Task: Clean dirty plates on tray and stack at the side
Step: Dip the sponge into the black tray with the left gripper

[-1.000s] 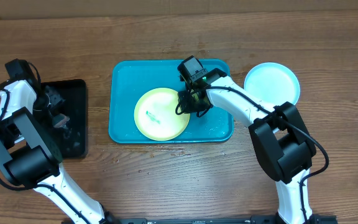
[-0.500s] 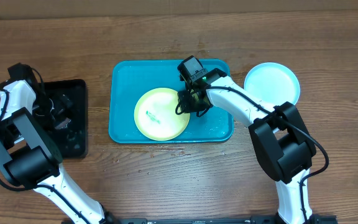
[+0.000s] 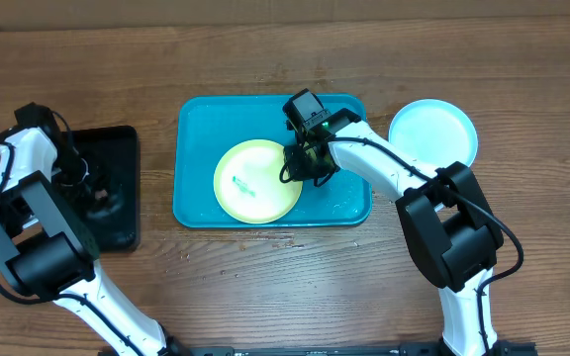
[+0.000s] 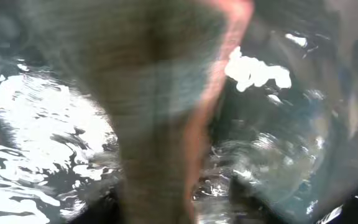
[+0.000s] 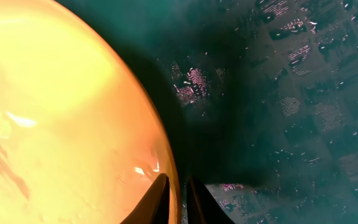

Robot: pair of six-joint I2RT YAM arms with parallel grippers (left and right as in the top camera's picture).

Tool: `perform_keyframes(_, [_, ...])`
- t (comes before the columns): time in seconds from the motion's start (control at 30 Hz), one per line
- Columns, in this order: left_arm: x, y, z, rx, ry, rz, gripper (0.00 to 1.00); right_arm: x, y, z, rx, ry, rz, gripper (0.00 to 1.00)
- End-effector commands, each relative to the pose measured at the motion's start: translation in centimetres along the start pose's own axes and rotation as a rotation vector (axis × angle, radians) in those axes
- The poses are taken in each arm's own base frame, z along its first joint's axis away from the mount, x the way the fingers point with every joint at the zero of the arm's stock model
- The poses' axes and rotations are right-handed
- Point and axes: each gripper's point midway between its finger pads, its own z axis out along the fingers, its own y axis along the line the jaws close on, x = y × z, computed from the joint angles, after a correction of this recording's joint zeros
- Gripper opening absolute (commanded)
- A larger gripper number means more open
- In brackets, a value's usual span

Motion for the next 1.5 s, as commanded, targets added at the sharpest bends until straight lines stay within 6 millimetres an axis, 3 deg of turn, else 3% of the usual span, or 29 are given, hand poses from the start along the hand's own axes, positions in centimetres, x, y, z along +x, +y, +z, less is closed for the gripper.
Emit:
perform_keyframes(0.0, [0.1, 0.0, 0.7, 0.001, 0.003, 0.022, 1.0, 0.2, -0.2, 0.3, 0.003, 0.006, -0.009, 0.13])
perform_keyframes(0.17, [-0.6, 0.9, 0.7, -0.055, -0.031, 0.03, 0.98, 0.2, -0.1, 0.3, 0.002, 0.006, -0.009, 0.13])
perform_keyframes(0.23, [-0.7, 0.9, 0.7, -0.057, -0.034, 0.041, 0.86, 0.2, -0.1, 0.3, 0.002, 0.007, -0.009, 0.14])
perform_keyframes(0.27, [-0.7, 0.9, 0.7, -0.058, -0.035, 0.048, 0.77, 0.2, -0.1, 0.3, 0.001, 0.008, -0.009, 0.19])
perform_keyframes(0.3, [-0.8, 1.0, 0.7, -0.062, -0.04, 0.052, 0.72, 0.2, 0.0, 0.3, -0.004, 0.009, -0.009, 0.27])
perform_keyframes(0.37, [-1.1, 1.2, 0.6, -0.077, -0.052, 0.051, 0.67, 0.2, 0.0, 0.3, -0.005, 0.009, -0.009, 0.27])
perform_keyframes(0.43, [-1.5, 1.2, 0.3, -0.083, -0.063, 0.051, 0.73, 0.2, 0.0, 0.3, -0.006, 0.009, -0.009, 0.25])
perform_keyframes(0.5, [-1.9, 1.2, 0.0, -0.085, -0.076, 0.051, 0.87, 0.2, 0.0, 0.3, -0.006, 0.008, -0.009, 0.25])
perform_keyframes(0.67, [-2.4, 1.0, -0.4, -0.08, -0.092, 0.051, 0.94, 0.1, 0.1, 0.3, -0.007, 0.006, -0.01, 0.33])
perform_keyframes(0.73, [-2.5, 1.0, -0.4, -0.079, -0.095, 0.051, 0.57, 0.0, 0.1, 0.3, -0.008, 0.0, -0.01, 0.09])
perform_keyframes(0.77, [-2.5, 1.0, -0.4, -0.079, -0.095, 0.051, 0.26, -0.1, 0.1, 0.3, -0.01, -0.003, -0.011, 0.04])
perform_keyframes(0.8, [-2.5, 1.0, -0.4, -0.078, -0.095, 0.051, 0.04, -0.2, 0.2, 0.3, -0.011, -0.007, -0.011, 0.04])
perform_keyframes(0.93, [-2.5, 1.0, -0.5, -0.079, -0.093, 0.051, 0.04, -0.3, 0.2, 0.3, -0.013, -0.012, -0.011, 0.04])
perform_keyframes(1.03, [-2.9, 0.7, -2.0, -0.075, -0.095, 0.05, 0.04, -0.2, 0.2, 0.3, -0.012, -0.01, -0.008, 0.04])
perform_keyframes(1.2, [-3.1, -2.1, -6.6, 0.061, -0.072, 0.058, 0.04, -0.2, 0.2, 0.3, -0.012, -0.01, -0.009, 0.04])
perform_keyframes(1.33, [-2.0, -4.8, -10.0, 0.202, -0.018, 0.098, 0.04, -0.3, 0.2, 0.3, -0.012, -0.012, -0.009, 0.04])
perform_keyframes(1.47, [-0.1, -5.3, -9.9, 0.195, 0.049, 0.113, 0.04, -0.5, 0.1, 0.3, -0.004, -0.022, -0.009, 0.04])
